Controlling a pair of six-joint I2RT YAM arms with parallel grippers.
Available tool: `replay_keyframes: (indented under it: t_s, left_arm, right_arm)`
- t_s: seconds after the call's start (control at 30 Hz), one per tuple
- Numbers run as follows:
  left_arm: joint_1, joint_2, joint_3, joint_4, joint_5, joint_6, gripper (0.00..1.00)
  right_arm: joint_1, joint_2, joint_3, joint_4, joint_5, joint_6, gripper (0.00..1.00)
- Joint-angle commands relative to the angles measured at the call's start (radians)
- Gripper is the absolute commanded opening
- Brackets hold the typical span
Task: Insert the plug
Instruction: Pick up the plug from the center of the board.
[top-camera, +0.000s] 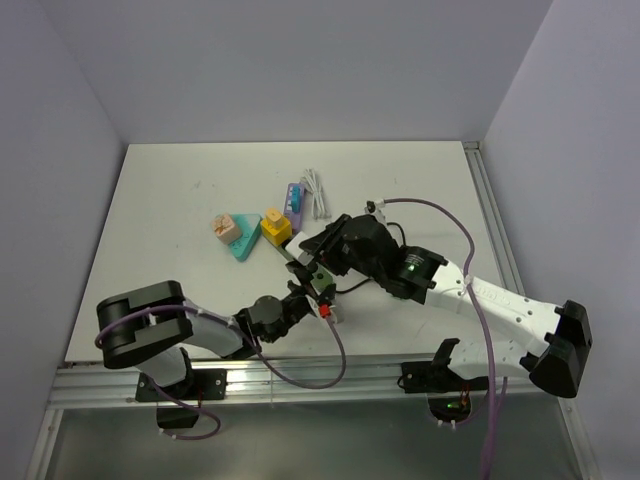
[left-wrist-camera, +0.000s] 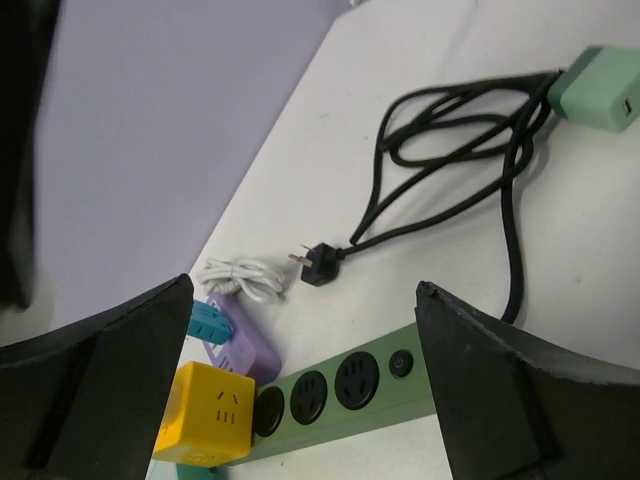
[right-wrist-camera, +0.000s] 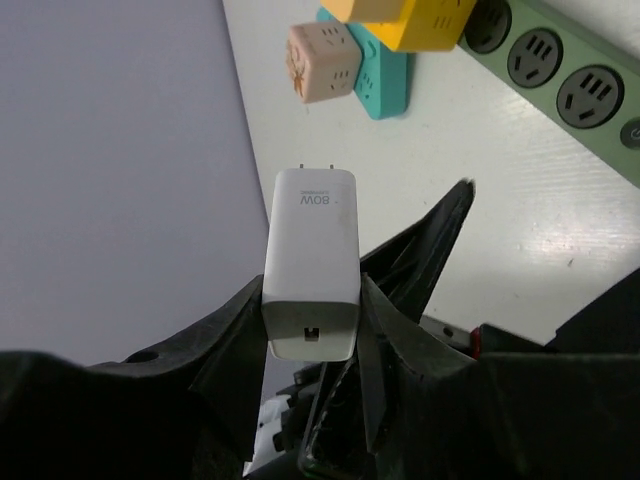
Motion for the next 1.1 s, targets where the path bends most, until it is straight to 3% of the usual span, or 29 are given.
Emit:
replay_keyframes:
  t_s: [0.0,0.37,0.6,0.73,0.9,1.0,1.03,1.07]
  left_arm:
    - [0.009,-0.119,-0.02,0.381,0.0,-0.061,0.99]
    - [0.001,-0.309,-0.124,0.31,0.043,-0.078,0.99]
    - [0.004,-0.233,-0.078,0.387,0.003,0.006,0.99]
    - [0.012,-0.193,-0.044,0.384,-0.004,0.019,0.91]
    - [0.029,-0.199,-0.053,0.421,0.009,0.007,0.9]
    - [0.036,-0.229,-0.037,0.361,0.022,-0.018,0.74]
    - [0.038,-0.236,-0.035,0.35,0.028,-0.023,0.61]
    - [0.039,-0.242,-0.032,0.341,0.037,-0.026,0.56]
  right_arm:
    - [0.003,-0.039,0.05,-0.094,0.084,-0.036,0.0]
    - [-0.055,-0.002,0.097,-0.13,0.102,-0.067,0.0]
    - [-0.04,0.003,0.078,-0.114,0.05,-0.059,0.0]
    - [-0.023,-0.014,0.074,-0.125,0.067,-0.051,0.0]
    - [-0.006,-0.028,0.037,-0.111,0.056,-0.044,0.0]
    - [-0.002,-0.014,0.04,-0.105,0.05,-0.042,0.0]
    - [0.003,-0.011,0.041,-0.108,0.054,-0.04,0.0]
    - [0.003,-0.009,0.044,-0.108,0.055,-0.043,0.0]
